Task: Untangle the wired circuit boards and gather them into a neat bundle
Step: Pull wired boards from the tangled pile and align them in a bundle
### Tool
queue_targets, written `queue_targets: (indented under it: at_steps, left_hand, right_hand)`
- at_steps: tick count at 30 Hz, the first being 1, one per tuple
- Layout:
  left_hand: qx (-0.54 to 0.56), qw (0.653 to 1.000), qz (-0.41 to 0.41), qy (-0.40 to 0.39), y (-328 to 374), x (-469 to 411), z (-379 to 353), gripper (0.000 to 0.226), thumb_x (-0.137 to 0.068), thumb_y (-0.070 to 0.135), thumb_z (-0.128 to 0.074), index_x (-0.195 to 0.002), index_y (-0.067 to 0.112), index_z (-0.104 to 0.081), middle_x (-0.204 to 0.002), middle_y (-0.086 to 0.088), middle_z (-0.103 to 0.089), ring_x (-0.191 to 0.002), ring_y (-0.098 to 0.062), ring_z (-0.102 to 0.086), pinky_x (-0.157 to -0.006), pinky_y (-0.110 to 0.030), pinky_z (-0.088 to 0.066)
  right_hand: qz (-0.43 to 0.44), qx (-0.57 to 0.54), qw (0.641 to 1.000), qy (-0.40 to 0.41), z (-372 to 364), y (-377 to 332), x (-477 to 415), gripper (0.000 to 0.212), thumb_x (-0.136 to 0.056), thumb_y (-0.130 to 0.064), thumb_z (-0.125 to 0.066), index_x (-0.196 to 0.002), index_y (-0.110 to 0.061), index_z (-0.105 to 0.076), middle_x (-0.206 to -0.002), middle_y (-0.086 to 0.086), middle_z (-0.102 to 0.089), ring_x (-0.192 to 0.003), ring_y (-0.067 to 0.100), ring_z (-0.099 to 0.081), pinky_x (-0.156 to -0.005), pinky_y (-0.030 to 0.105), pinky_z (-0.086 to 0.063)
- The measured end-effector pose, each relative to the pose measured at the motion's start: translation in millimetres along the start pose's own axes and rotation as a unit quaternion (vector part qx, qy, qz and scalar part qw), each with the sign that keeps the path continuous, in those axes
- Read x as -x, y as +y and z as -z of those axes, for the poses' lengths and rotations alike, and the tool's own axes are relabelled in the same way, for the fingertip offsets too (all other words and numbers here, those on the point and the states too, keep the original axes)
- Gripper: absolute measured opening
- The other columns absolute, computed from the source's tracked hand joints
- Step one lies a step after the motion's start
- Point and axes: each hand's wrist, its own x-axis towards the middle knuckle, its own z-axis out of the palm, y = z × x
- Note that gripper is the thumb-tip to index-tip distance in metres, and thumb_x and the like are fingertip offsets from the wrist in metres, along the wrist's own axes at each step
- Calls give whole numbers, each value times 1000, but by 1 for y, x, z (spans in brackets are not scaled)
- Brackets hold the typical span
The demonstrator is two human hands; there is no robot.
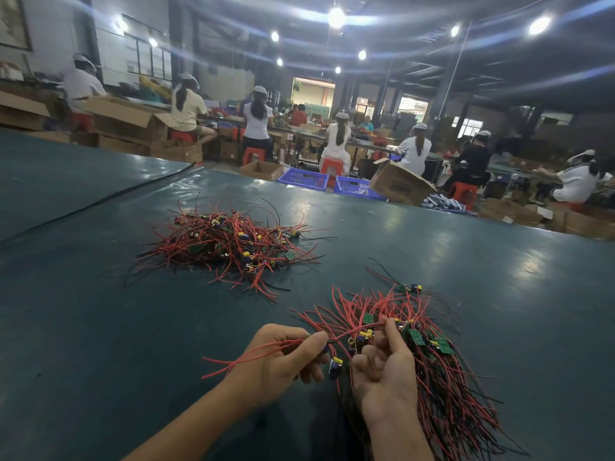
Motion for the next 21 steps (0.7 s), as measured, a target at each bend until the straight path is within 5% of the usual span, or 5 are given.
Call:
queue_targets:
  at_steps: [6, 8, 11, 16, 21]
  left_hand:
    - [-7, 999, -19, 30, -1, -5, 3, 30, -86, 37, -56, -66, 21, -72, -60, -4, -67, -51, -13, -57, -50, -23, -43]
    - [-17, 999, -34, 30, -1, -5, 6, 30, -87, 36, -58, -62, 24, -69, -56, 3, -63, -50, -9, -54, -51, -20, -41]
    - [-30, 999, -34, 14, 0, -4, 7, 32, -87, 38, -60, -61, 21, -68, -56, 3, -63, -53, -9, -55, -53, -20, -42]
    - [21, 1000, -1, 6, 3, -5, 6, 39, -80, 49, -61, -64, 15, -73, -63, -20, -67, -55, -25, -60, -53, -28, -44]
    - [49, 999, 17, 16, 2, -4, 6, 42, -76, 50, -63, -61, 12, -72, -63, -20, -64, -53, -24, -56, -50, -24, -44]
  right_hand:
    - [41, 210, 971, -106, -3, 23, 4, 36, -64, -44, -76, -75, -10, -74, -57, 3, -54, -44, 14, -45, -44, 22, -39]
    - [49, 249, 958, -135, -8, 33, 9, 30, -66, -35, -75, -75, -6, -78, -73, 17, -71, -63, 27, -64, -61, 30, -54]
    - [78, 254, 957, -119, -9, 34, 8, 17, -80, -21, -71, -74, -7, -79, -76, 18, -73, -71, 28, -69, -70, 34, -58]
    - [80, 178, 980, -29, -1, 7, 0, 24, -91, -26, -63, -86, -7, -77, -48, -8, -38, -35, 3, -27, -32, 16, -26]
    - [84, 87, 993, -3, 7, -5, -7, 20, -96, -25, -58, -90, -12, -72, -54, -10, -43, -33, 2, -27, -31, 14, -24]
